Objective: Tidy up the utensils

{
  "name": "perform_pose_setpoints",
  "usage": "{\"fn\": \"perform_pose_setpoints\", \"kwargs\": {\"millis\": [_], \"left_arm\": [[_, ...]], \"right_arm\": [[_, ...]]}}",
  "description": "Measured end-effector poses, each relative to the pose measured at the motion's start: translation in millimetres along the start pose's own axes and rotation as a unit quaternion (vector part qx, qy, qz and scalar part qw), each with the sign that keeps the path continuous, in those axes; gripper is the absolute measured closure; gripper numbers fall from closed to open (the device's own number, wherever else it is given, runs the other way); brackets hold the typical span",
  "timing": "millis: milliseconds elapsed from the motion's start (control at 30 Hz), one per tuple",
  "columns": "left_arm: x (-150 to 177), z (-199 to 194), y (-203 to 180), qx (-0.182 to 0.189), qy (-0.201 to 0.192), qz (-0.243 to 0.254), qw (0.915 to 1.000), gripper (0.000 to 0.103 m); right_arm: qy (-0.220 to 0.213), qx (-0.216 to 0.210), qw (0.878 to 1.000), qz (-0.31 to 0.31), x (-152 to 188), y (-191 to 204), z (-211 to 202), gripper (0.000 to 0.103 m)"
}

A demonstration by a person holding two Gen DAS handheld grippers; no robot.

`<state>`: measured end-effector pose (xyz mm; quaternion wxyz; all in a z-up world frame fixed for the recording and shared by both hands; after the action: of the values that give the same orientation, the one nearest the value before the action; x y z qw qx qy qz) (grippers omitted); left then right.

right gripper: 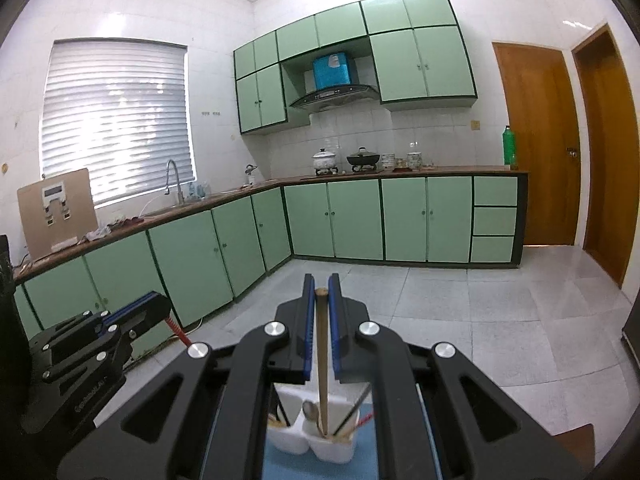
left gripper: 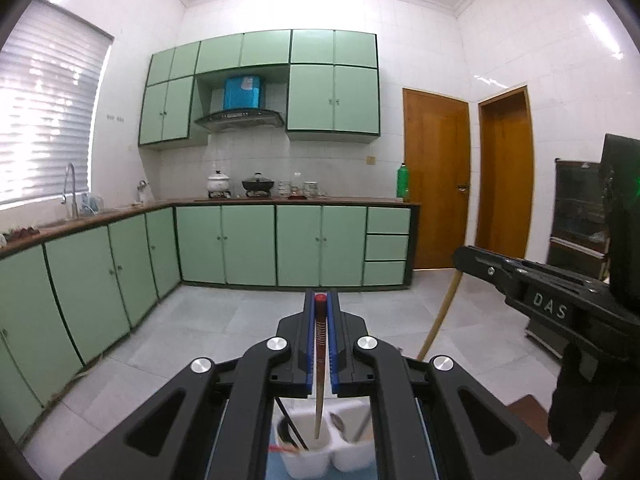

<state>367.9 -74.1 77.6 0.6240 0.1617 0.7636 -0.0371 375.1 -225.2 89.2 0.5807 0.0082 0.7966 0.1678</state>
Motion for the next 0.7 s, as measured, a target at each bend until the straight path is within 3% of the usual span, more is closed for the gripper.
{"fn": "perform_pose_setpoints", "kwargs": {"millis": [300,400,533,567,700], "left_arm": [[47.9,58.6,9.5,0.018,0.048,-0.032,0.9982,0.097],[66.4,69.2,10.7,0.027,0.069,-0.041,0.9964,0.097],[76.8,62.5,15.2,0.027,0.076,-0.047,0.9956,0.085],[75.8,57.9,16.0,0.025,0.074,-0.045,0.9959,0.078],[68.4,31.6,15.8,0.018,0.06,-0.04,0.9973,0.054]], "right_arm": [[0.043,0.017,0.999,-0.023,46.0,-6.0,56.3,0.097],[0.065,0.021,0.997,-0.02,65.8,-11.0,63.8,0.092],[0.057,0.029,0.998,-0.008,73.4,-19.8,50.3,0.079],[0.053,0.031,0.998,-0.007,73.3,-21.2,46.8,0.077],[0.025,0.052,0.998,-0.011,65.4,-31.3,17.6,0.053]]}}
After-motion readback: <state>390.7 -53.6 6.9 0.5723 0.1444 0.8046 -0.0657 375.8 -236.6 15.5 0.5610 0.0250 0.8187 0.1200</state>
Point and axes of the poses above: each gripper's, at about its wrist camera, not at the fingertips, and z roughly the way its jaws point, y to its left, x to its underside, the point moved 6 cm from there along z, roughly the way its jaws point, and after that the axes turned 9 degrees about z, right-handed, at the moved point
